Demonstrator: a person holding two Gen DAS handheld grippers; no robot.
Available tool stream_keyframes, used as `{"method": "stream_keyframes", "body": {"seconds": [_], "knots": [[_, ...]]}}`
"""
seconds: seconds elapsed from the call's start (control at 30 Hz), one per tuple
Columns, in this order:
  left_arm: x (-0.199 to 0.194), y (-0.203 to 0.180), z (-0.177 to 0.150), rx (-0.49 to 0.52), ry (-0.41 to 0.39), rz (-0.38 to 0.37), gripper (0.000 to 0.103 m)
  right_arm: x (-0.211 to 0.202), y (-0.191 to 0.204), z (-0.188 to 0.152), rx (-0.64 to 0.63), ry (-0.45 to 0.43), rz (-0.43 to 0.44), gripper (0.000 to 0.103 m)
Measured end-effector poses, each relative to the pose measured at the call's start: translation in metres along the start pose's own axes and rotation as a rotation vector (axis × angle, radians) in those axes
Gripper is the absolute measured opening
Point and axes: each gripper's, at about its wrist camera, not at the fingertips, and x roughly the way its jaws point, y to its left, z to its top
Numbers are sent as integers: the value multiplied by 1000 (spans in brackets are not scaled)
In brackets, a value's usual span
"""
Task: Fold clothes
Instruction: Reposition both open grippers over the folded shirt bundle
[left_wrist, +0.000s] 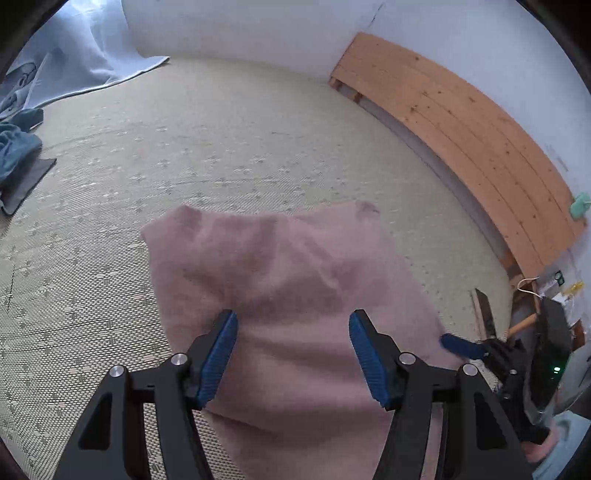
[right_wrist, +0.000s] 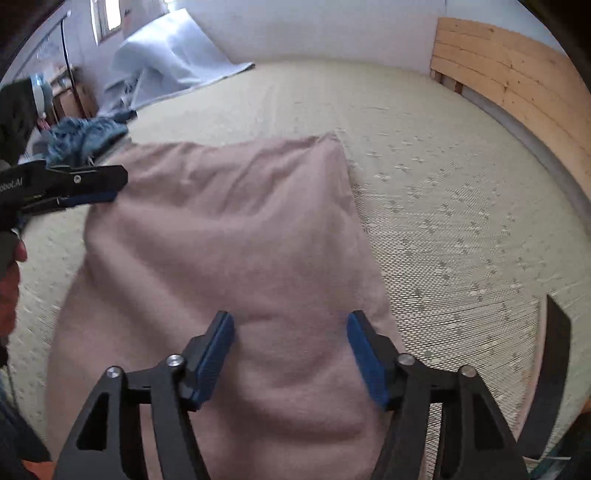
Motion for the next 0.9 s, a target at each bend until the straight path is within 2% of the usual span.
{"method": "stream_keyframes", "body": {"seconds": [0.07,0.13,0.17,0.33,0.43,0.6,0.73,0.9], "knots": [[5,-1,2,7,9,16,67,-1,2,3,-21,28,-33,73],[7,-2,4,12,4,19,67,-6,0,5,-26,54,-91,82],[7,-2,5,9,0,17,67,-10,-1,7,-28,53,-106,83],[-9,-1,14,-10,-77,-12,67,-37,-2,27,-54,2,-156,85],[-22,9,16,-72,-151,-13,67,-47,0,43,-43,-45,-149,85],[-13,24,25,-152,-146,-25,67,-47,8,71,-8,-118,-65,85],[0,25,26,-105,-109,-4,67,-15,7,98,34,-150,30,85],[18,29,26,-56,-75,30,67,29,11,121,7,-137,87,85]]}}
